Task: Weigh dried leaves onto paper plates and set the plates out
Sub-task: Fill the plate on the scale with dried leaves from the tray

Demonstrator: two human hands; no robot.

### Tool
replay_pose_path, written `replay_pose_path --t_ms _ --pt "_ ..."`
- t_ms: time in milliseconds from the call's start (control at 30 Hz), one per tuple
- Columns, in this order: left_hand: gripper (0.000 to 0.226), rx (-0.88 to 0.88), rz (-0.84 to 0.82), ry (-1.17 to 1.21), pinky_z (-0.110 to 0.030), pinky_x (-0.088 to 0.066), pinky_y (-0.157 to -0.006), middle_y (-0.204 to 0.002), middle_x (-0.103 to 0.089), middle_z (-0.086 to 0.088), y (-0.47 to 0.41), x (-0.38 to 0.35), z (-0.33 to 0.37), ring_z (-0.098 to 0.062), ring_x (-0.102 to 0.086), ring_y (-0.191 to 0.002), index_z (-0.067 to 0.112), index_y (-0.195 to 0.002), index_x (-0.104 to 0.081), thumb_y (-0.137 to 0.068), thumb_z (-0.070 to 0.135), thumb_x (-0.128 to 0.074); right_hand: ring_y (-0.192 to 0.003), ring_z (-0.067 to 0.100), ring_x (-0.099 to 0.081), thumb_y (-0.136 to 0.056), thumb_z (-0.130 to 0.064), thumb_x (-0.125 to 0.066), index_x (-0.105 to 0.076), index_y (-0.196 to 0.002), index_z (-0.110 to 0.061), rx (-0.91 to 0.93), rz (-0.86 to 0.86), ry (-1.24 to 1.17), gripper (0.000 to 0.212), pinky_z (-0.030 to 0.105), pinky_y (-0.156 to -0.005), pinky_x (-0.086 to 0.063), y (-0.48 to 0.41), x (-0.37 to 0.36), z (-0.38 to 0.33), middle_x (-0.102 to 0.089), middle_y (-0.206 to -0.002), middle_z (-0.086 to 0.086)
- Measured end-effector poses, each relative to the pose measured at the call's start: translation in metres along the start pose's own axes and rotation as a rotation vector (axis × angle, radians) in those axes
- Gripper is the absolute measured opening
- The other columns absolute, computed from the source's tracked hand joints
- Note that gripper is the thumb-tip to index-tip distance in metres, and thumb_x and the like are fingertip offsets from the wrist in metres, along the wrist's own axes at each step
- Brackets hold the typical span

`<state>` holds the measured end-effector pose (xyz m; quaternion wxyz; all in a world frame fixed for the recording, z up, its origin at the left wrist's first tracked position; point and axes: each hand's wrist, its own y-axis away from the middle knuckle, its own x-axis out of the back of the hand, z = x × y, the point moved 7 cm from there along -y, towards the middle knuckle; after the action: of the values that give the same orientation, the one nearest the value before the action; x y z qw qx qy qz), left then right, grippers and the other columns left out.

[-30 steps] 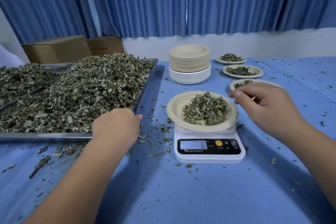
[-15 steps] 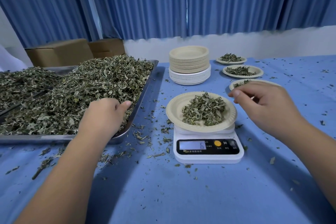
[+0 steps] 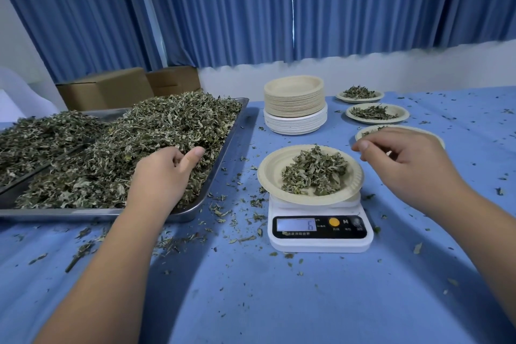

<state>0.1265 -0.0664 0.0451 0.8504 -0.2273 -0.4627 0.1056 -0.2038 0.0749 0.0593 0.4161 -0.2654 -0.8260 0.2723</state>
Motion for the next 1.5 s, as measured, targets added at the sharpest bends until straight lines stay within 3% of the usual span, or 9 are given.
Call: replay_pose_path --t_ms 167,300,433,567,700,867,1067,1233,1500 --pt "0.056 0.138 -0.184 0.105 -0.026 -0.032 -0.048 -0.062 -0.057 -0.005 0.0 -0.007 -0.013 -0.017 -0.048 -0.049 0.017 -0.098 -0.06 -0.079 0.069 -0.057 -0.077 -0.002 -0.054 -0.09 -0.02 -0.058 -0.074 -0.083 -0.018 -0.005 -0.002 0.002 0.017 0.005 -0.061 -0.036 -0.001 0.001 0.001 -0.067 -0.076 -0.009" --pt "0.018 0.198 -0.298 0.314 -0.029 -0.037 -0.058 -0.082 -0.065 -0.007 -0.001 -0.01 -0.016 -0.02 -0.053 -0.065 0.025 -0.096 -0.064 -0.082 0.03 -0.074 -0.079 -0.002 -0.055 -0.09 -0.021 -0.058 -0.073 -0.083 -0.021 -0.016 -0.007 0.006 0.017 0.009 -0.062 -0.037 -0.001 0.001 0.002 -0.067 -0.076 -0.01" --pt "0.026 0.208 -0.3 0.407 -0.031 -0.034 -0.066 -0.081 -0.063 -0.011 -0.001 -0.009 -0.02 -0.022 -0.049 -0.067 0.031 -0.093 -0.063 -0.085 0.007 -0.068 -0.078 0.003 -0.055 -0.091 -0.02 -0.058 -0.073 -0.082 -0.019 -0.013 -0.016 0.027 0.018 0.009 -0.062 -0.037 0.0 0.0 0.002 -0.068 -0.075 -0.009" --pt "0.022 0.132 -0.182 0.372 -0.026 -0.045 -0.051 -0.081 -0.07 -0.002 -0.003 -0.001 -0.014 -0.01 -0.063 -0.052 0.034 -0.094 -0.065 -0.096 0.014 -0.058 -0.078 -0.001 -0.055 -0.091 -0.019 -0.057 -0.074 -0.081 -0.017 -0.004 -0.024 0.045 0.019 0.003 -0.058 -0.034 0.0 -0.002 0.0 -0.068 -0.074 -0.01" --pt "0.02 0.092 -0.063 0.255 -0.016 -0.027 -0.027 -0.056 -0.064 -0.003 -0.004 0.004 -0.011 -0.004 -0.043 -0.028 0.033 -0.096 -0.062 -0.099 0.016 -0.051 -0.078 0.0 -0.055 -0.091 -0.018 -0.057 -0.074 -0.081 -0.016 -0.009 -0.023 0.042 0.019 0.004 -0.06 -0.035 0.0 -0.001 0.001 -0.068 -0.075 -0.01" --pt "0.012 0.069 -0.001 0.231 -0.016 -0.031 -0.031 -0.078 -0.066 0.009 -0.005 0.007 -0.011 -0.004 -0.046 -0.038 0.03 -0.093 -0.059 -0.1 0.026 -0.05 -0.081 0.002 -0.055 -0.091 -0.02 -0.057 -0.073 -0.082 -0.019 -0.015 -0.04 0.04 0.019 0.017 -0.065 -0.041 0.001 -0.003 0.0 -0.068 -0.074 -0.006" --pt "0.024 0.042 0.029 0.169 -0.018 -0.033 -0.038 -0.071 -0.065 0.007 -0.002 0.01 -0.008 -0.005 -0.045 -0.04 0.032 -0.078 -0.058 -0.099 0.036 -0.048 -0.078 0.005 -0.054 -0.091 -0.019 -0.058 -0.073 -0.08 -0.017 -0.021 -0.039 0.037 0.019 0.008 -0.064 -0.038 0.0 -0.003 -0.001 -0.068 -0.073 -0.003" --pt "0.027 -0.005 0.131 0.414 -0.015 -0.034 -0.036 -0.063 -0.063 0.004 0.01 0.021 0.014 -0.003 -0.046 -0.04 0.029 -0.074 -0.061 -0.098 0.033 -0.05 -0.077 0.007 -0.056 -0.092 -0.019 -0.058 -0.073 -0.08 -0.018 -0.047 -0.041 0.018 0.02 0.011 -0.065 -0.039 0.0 -0.004 0.001 -0.068 -0.074 -0.001" --pt "0.029 -0.109 0.019 0.651 -0.018 -0.041 -0.039 -0.07 -0.067 0.018 0.011 0.0 0.1 0.0 -0.048 -0.041 0.024 -0.073 -0.063 -0.098 0.03 -0.05 -0.078 0.003 -0.054 -0.091 -0.02 -0.058 -0.073 -0.08 -0.017 -0.027 -0.064 0.009 0.019 0.004 -0.062 -0.035 -0.001 -0.005 -0.001 -0.067 -0.073 -0.003"
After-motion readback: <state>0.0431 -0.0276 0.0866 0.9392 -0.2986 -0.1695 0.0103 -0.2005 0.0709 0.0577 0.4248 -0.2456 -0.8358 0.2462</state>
